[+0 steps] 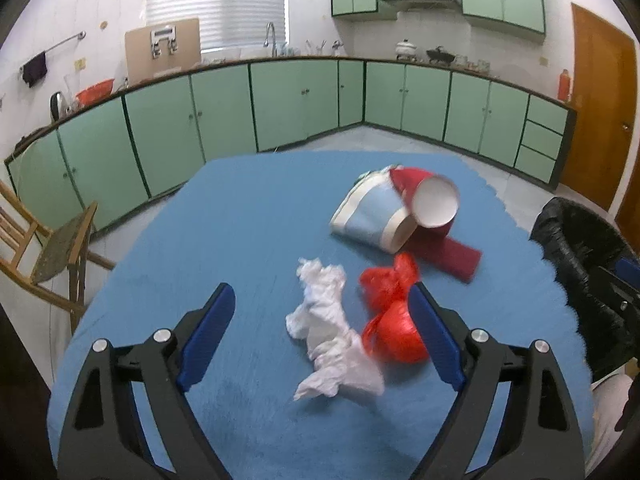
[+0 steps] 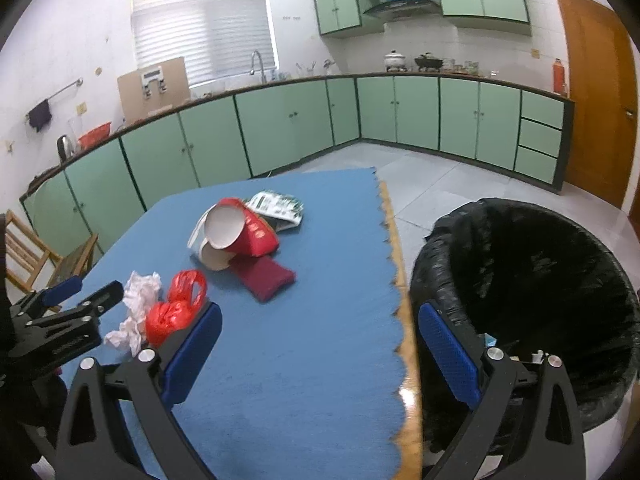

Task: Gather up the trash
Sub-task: 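Move both grippers back over the tissue and red bags on the mat, then grasp the white tissue with the left gripper while the right grasps the red bag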

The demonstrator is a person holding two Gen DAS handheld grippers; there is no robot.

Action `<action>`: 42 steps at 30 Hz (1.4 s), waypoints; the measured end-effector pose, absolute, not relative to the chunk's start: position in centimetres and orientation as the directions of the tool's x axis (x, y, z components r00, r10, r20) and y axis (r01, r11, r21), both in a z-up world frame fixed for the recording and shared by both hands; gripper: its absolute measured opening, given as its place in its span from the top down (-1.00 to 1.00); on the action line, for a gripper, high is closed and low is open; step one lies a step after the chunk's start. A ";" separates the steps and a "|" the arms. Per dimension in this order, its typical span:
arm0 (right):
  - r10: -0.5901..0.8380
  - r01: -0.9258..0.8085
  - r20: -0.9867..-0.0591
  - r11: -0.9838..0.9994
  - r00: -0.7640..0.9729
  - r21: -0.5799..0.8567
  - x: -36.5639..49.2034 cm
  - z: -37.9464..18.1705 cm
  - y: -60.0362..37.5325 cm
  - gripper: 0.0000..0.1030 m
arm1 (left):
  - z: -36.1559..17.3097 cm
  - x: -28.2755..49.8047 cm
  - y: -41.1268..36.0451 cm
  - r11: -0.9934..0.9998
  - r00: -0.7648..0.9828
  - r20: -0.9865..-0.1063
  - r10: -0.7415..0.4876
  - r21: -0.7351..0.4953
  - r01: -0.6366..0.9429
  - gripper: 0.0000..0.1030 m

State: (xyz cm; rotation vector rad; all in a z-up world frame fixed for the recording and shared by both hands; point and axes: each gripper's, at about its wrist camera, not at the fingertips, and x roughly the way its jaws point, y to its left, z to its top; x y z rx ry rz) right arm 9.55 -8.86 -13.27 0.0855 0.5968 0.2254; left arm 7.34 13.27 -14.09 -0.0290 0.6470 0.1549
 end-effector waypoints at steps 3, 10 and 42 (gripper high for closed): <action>0.239 -0.202 -0.554 0.971 0.798 0.129 9.7 -13.6 -8.1 -0.88 | -15.4 7.8 13.8 0.986 0.763 -0.631 0.140 0.015 -0.168 -0.57; 0.244 -0.212 -0.571 0.970 0.784 0.123 10.5 -14.1 -7.9 -0.88 | -17.5 9.9 15.3 0.979 0.700 -0.702 0.132 -0.019 -0.204 -0.49; 0.328 -0.315 -0.601 0.940 0.729 0.131 13.4 -15.3 2.2 -0.87 | -16.6 9.9 22.3 0.960 0.665 -0.730 0.157 -0.046 -0.277 0.64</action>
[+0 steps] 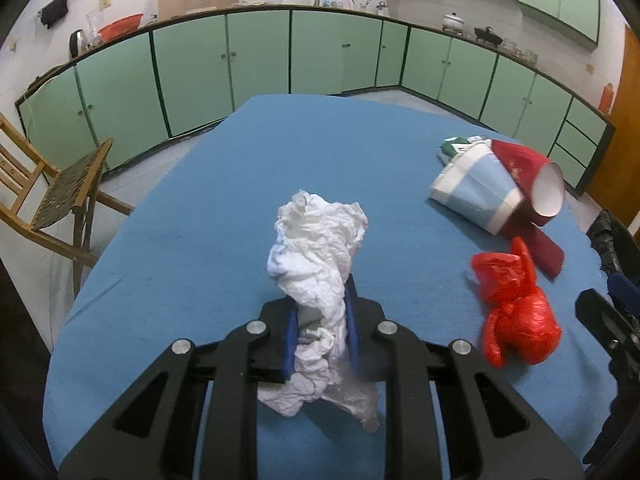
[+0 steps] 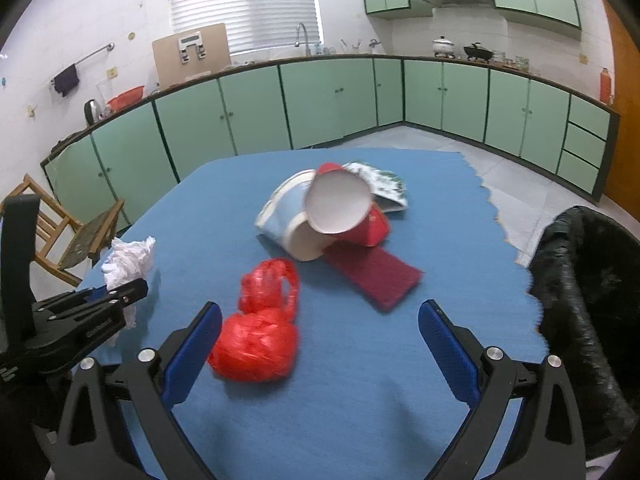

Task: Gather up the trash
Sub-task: 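Grasp the white tissue with the left gripper while the right grasps the red bag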

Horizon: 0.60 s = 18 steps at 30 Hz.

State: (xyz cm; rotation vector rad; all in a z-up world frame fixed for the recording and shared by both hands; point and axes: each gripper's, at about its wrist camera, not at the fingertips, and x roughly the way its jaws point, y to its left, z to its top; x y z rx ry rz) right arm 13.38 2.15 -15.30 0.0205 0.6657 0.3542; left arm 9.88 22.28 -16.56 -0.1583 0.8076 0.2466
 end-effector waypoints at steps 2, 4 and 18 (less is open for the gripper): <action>0.331 -0.320 -0.606 0.938 0.724 0.131 13.6 -15.5 2.9 -0.87 | -16.6 9.9 22.6 0.958 0.662 -0.732 0.158 -0.047 -0.281 0.64; 0.331 -0.325 -0.614 0.937 0.716 0.126 13.8 -15.8 3.5 -0.86 | -16.6 10.1 22.7 0.959 0.661 -0.733 0.159 -0.045 -0.281 0.64; 0.376 -0.394 -0.697 0.908 0.611 0.144 14.6 -18.3 5.5 -0.07 | -17.5 10.4 22.8 0.959 0.652 -0.744 0.150 -0.051 -0.279 0.64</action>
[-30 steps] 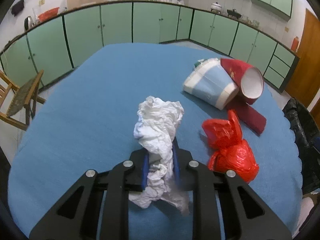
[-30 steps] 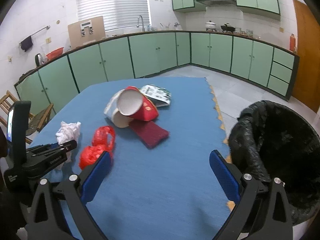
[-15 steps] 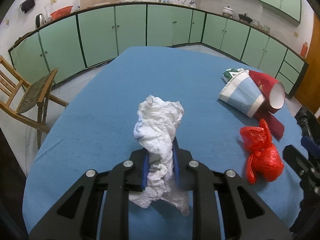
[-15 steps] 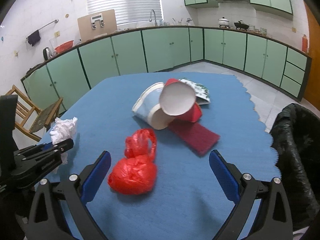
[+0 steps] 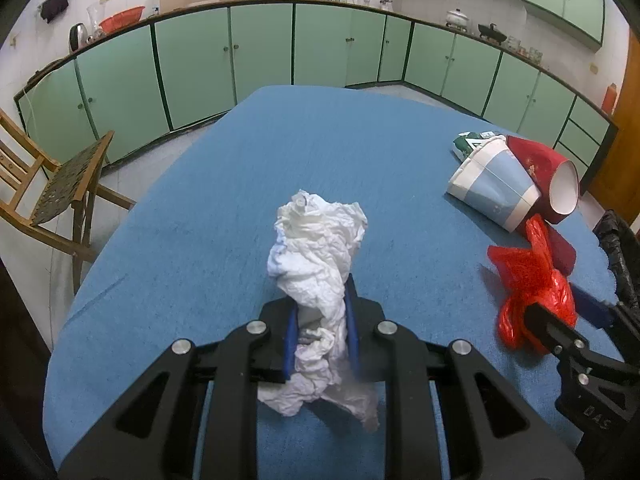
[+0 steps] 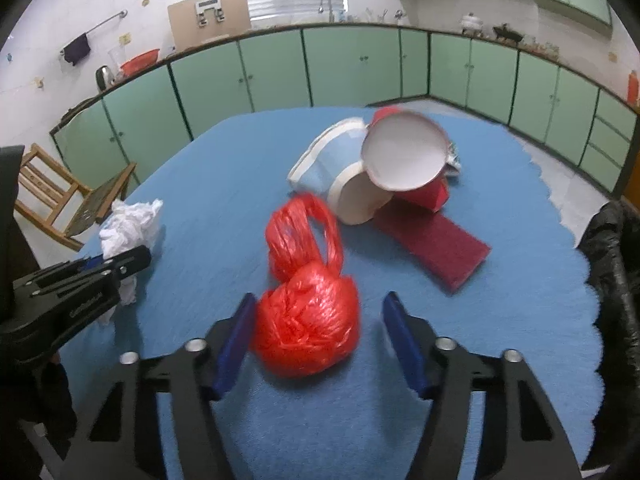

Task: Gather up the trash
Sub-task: 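Grasp the white tissue with the left gripper while the right grasps the red bag, then carry the white tissue and red plastic bag over the trash bin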

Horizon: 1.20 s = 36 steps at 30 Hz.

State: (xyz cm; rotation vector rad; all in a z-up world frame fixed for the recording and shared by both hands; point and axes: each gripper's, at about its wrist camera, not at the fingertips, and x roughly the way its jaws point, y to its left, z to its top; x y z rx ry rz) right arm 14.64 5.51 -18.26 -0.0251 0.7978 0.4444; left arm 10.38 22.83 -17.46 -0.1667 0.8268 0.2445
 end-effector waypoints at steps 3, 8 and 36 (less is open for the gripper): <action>0.400 -0.409 -0.705 0.897 0.586 0.169 14.7 -18.3 5.7 0.13 | -17.4 10.4 22.9 0.961 0.654 -0.741 0.151 -0.046 -0.274 0.64; 0.417 -0.419 -0.689 0.890 0.593 0.178 14.2 -17.4 5.3 0.18 | -17.1 10.2 22.5 0.963 0.663 -0.733 0.154 -0.038 -0.266 0.64; 0.326 -0.281 -0.549 0.945 0.770 0.167 12.1 -9.0 -6.6 0.18 | -10.2 11.0 11.1 0.995 0.793 -0.610 -0.019 -0.090 -0.045 0.64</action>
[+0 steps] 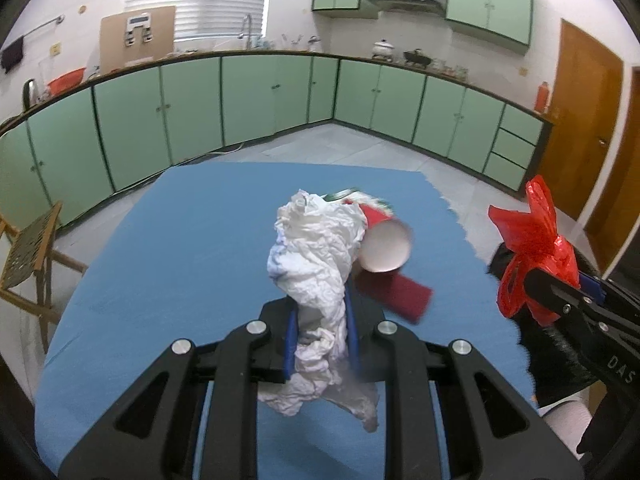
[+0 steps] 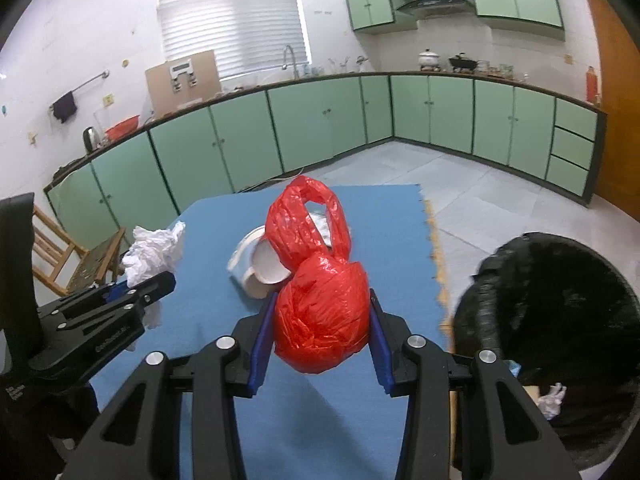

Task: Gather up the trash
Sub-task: 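Carry the white tissue and red plastic bag over the trash bin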

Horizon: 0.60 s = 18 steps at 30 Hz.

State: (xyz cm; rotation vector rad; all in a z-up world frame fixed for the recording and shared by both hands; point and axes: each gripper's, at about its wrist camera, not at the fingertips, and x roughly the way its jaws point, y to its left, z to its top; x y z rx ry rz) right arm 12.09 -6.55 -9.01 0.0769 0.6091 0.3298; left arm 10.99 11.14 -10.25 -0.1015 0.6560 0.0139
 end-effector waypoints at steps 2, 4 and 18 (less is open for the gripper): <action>0.310 -0.261 -0.542 0.951 0.781 0.168 11.9 -8.7 -8.0 0.18 | -10.0 11.2 10.0 0.996 0.797 -0.603 -0.037 -0.092 -0.023 0.64; 0.292 -0.240 -0.536 0.956 0.792 0.166 11.9 -8.3 -9.4 0.18 | -9.7 11.4 8.6 0.995 0.800 -0.598 -0.060 -0.095 0.004 0.64; 0.153 -0.085 -0.507 0.984 0.848 0.154 10.7 -7.0 -18.8 0.18 | -8.3 12.5 -0.8 0.980 0.809 -0.553 -0.197 -0.100 0.170 0.64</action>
